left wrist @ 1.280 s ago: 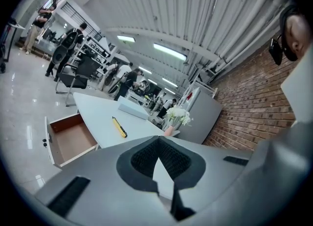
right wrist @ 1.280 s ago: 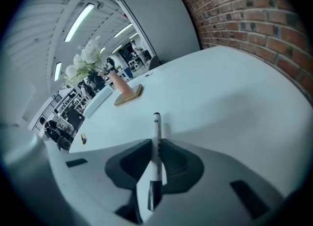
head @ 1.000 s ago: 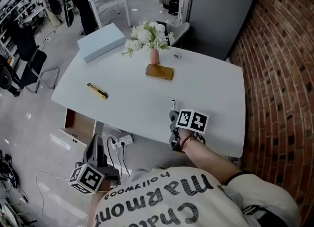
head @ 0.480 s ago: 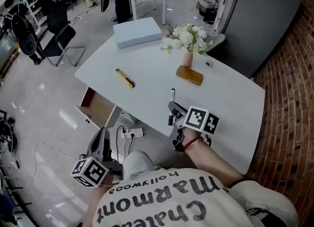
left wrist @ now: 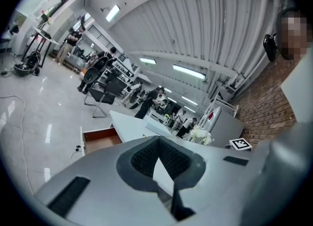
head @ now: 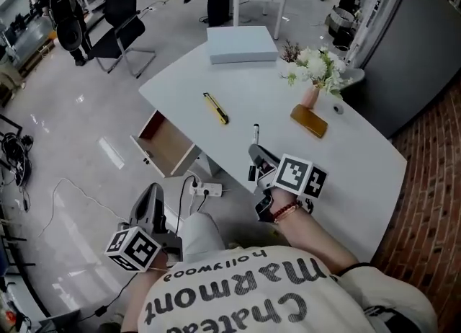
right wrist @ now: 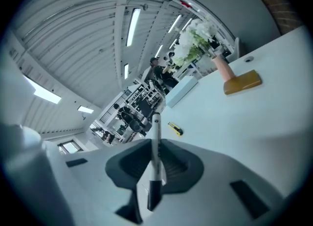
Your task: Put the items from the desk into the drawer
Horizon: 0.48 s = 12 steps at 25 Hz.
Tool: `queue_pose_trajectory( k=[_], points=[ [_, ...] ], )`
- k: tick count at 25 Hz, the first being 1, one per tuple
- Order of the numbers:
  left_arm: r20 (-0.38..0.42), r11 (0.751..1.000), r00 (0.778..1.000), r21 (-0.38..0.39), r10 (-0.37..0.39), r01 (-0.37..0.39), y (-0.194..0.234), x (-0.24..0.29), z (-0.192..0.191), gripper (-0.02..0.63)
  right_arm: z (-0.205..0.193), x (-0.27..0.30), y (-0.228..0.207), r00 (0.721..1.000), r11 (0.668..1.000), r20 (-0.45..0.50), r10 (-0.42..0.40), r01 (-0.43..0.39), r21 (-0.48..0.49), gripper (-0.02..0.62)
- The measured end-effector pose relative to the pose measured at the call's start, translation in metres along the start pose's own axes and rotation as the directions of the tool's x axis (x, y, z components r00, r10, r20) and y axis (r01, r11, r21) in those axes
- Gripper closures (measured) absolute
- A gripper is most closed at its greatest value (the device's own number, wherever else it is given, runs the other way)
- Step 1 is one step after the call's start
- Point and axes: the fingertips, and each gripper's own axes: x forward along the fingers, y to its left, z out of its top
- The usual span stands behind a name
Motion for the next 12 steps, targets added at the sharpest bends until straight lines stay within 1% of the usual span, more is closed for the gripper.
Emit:
queue_pose_trajectory(
  k=[6,12],
  points=[
    [0.035,0.998,0.998,-0.033,0.057,-0.056,0.024,-0.008,0.001,0.604,-0.018,0.028,0.024,0.996,0.997,-0.079,0.033,-0.038,-0.069,0.528],
    [0.036,0.993,0.993,-0.050,0.108,-0.106,0.058,-0.005,0.006,0.604,-0.037,0.067,0.047,0.988,0.990,-0.145,0.049,-0.068,-0.127,0.528]
  ],
)
